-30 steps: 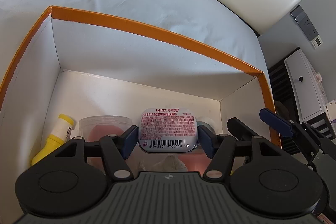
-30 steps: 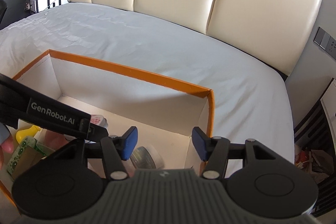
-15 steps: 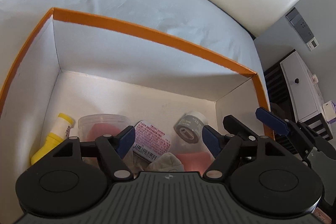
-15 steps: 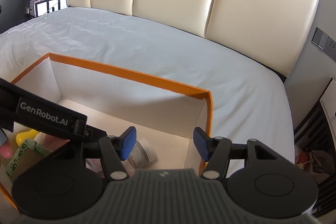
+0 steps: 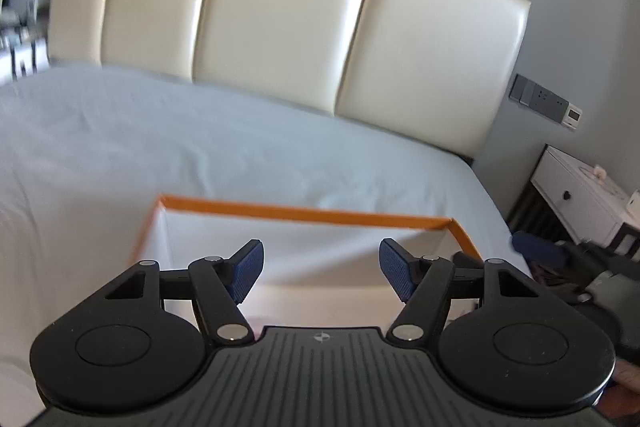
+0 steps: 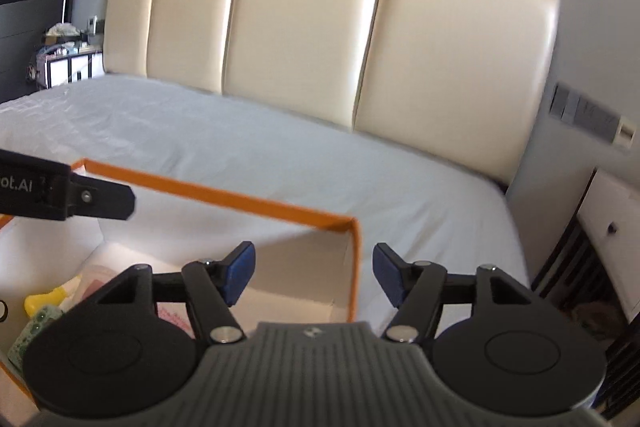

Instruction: Organize rigid objects

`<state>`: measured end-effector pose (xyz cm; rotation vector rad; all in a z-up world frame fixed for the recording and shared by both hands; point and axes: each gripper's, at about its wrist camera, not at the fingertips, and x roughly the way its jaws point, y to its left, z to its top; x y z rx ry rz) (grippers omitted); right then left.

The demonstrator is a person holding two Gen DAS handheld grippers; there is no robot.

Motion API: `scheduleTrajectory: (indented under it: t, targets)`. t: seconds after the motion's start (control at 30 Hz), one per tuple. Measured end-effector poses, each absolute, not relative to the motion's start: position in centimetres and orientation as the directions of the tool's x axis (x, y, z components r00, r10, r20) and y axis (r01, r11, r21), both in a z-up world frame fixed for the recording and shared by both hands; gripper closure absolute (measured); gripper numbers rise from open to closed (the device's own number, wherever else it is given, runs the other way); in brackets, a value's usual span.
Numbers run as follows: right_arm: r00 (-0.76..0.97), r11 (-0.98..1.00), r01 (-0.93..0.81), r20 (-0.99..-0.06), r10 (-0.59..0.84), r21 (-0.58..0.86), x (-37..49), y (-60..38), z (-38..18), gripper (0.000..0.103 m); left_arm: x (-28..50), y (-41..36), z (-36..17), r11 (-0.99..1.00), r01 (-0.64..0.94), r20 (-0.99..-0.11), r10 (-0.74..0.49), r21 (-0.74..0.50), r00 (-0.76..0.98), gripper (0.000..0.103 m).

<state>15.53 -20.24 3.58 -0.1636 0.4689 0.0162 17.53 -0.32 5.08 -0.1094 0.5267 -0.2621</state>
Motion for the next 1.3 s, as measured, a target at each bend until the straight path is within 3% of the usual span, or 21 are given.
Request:
scheduleTrajectory:
  t: [0.17,0.3,0.37,0.43,0.6,0.8,1.0,1.3]
  targets:
    - [0.954,0.987,0.0,-0.295,-0.049,-0.163,11.3,-20.0,6.0,0.033,13.8,-0.6,6.7,0.971,0.22,-0.349,-0.238,-0.092,0.906,0.022]
    - [0.952,0.998,0.042,-0.302,-0.05,-0.036,8.4,-21.0,6.4,0.03,11.4,-1.5,8.0,0.973,0.233,-0.27,-0.227,-0.012,0.936,0.013]
    - [0.95,0.998,0.063,-0.305,-0.064,-0.011,7.3,-21.1,6.4,0.029,10.4,-2.1,8.8,0.974,0.226,-0.258,-0.211,0.03,0.943,0.008]
    - [0.958,0.997,0.075,-0.277,-0.075,-0.01,6.2,-21.0,6.8,0.02,9.4,-2.4,9.4,0.974,0.222,-0.259,-0.203,0.047,0.944,0.007]
    - [0.968,0.996,0.069,-0.244,-0.055,0.05,2.9,-20.9,7.2,0.014,6.5,-2.4,9.2,0.97,0.219,-0.264,-0.185,0.105,0.947,0.007]
    - [0.955,0.992,0.011,-0.295,0.027,0.126,0.6,-20.4,5.7,0.009,6.4,-0.6,4.7,0.995,0.096,-0.393,-0.081,0.018,0.916,0.007]
    - [0.922,0.977,0.019,-0.381,0.064,0.211,1.0,-20.3,4.2,0.008,7.7,0.0,1.8,1.0,0.024,-0.501,-0.012,0.018,0.865,0.007]
    - [0.894,0.991,0.012,-0.445,0.049,0.132,3.2,-19.1,2.6,0.008,7.7,-0.2,0.6,1.0,0.006,-0.537,0.004,0.018,0.844,0.007]
